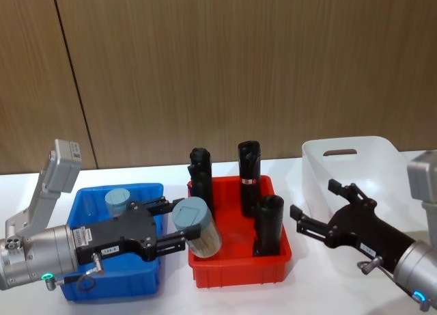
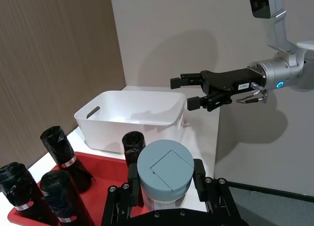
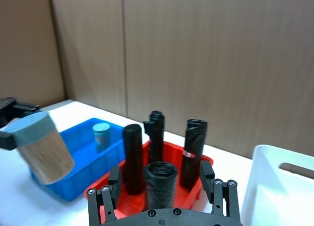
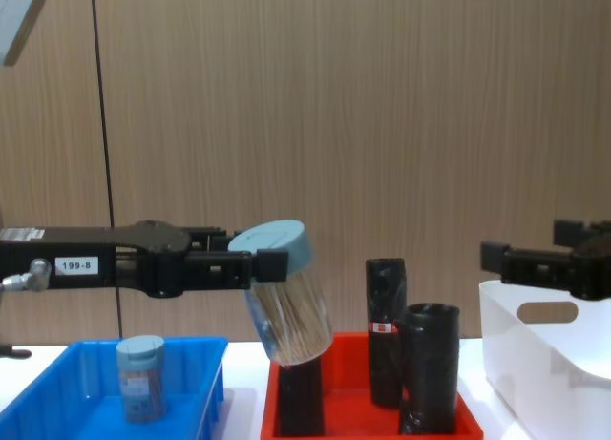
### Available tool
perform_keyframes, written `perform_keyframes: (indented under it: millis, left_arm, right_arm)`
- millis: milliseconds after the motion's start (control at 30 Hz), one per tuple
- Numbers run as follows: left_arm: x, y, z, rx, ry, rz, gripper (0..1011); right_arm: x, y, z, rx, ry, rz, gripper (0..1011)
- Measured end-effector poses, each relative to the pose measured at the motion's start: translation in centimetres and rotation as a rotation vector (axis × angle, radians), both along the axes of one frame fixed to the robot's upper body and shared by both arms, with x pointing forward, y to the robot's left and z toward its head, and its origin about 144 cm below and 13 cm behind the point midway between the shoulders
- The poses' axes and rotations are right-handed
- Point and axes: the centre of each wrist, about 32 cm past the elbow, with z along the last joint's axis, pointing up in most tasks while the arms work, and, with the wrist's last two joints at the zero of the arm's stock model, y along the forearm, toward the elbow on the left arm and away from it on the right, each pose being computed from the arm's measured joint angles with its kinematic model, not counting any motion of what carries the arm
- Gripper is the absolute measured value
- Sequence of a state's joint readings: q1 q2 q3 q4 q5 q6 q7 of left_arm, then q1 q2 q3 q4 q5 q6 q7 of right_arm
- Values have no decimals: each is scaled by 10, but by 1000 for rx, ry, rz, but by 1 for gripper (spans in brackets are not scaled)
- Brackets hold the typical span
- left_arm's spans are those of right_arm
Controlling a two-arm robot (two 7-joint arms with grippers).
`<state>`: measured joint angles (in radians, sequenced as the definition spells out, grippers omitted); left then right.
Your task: Pick the cotton swabs from the blue box and place them into the white box.
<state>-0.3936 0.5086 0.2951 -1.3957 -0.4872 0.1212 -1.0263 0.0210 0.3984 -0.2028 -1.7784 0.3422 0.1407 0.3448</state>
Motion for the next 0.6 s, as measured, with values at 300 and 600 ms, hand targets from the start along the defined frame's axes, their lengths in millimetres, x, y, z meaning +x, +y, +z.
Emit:
perform_keyframes:
  millis: [300,600]
  left_arm:
    - [0,0,0,0,0,-1,660]
    - [0,0,0,0,0,-2,660]
  right_arm:
    - [9,-2,6,-21,27,92,1002]
    - [18,3,9,-50,55,173,1001]
